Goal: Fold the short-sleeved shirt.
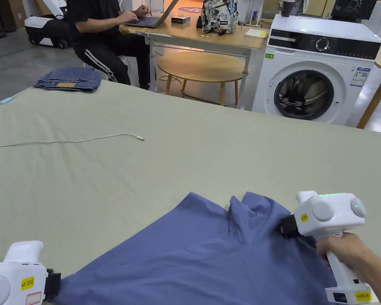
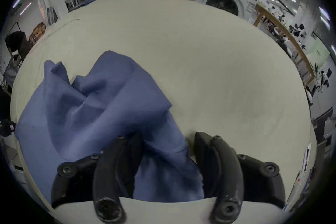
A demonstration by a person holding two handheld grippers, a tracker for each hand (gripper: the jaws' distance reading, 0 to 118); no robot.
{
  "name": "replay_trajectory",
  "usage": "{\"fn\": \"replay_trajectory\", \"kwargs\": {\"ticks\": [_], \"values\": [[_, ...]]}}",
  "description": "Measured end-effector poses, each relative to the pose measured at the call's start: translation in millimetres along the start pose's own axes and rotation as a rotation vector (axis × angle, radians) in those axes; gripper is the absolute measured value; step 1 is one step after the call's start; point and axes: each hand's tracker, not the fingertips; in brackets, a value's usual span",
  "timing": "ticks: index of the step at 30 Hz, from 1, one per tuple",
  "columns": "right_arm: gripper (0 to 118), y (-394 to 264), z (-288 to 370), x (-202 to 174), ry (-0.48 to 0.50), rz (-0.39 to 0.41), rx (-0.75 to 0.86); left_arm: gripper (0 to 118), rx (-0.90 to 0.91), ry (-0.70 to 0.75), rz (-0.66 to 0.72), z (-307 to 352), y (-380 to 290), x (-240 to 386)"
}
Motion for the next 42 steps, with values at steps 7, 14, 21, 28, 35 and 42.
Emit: {"fn": "replay_trajectory", "kwargs": {"ticks": [7, 14, 21, 28, 35, 42], "values": [[2, -10.0, 12.7, -22.6, -0.068, 0.034, 0.037, 0, -0.002, -0.004, -0.009, -1.7, -3.3, 0.3], [1, -15.0, 80.2, -14.8, -0.104, -0.019, 0.268, 0, 0.098, -0.020, -0.017, 17.3, 2.3, -5.8], [1, -13.6, 174.7, -11.4, -0.234, 0.016, 0.466, 0, 0.283, -0.098, -0.010, 79.1, 34.3, 5.2], [1, -13.9, 281.7, 11.2, -0.351, -0.081, 0.644, 0, 0.454, -0.124, -0.121, 140.7, 109.8, 41.6], [1, -5.4, 363.2, 40.0, -0.439, -0.217, 0.790, 0, 0.584, -0.144, -0.168, 202.5, 207.5, 83.0], [1, 25.1, 407.2, 65.2, -0.481, -0.278, 0.857, 0, 0.682, -0.102, -0.234, 251.4, 279.1, 128.7]]}}
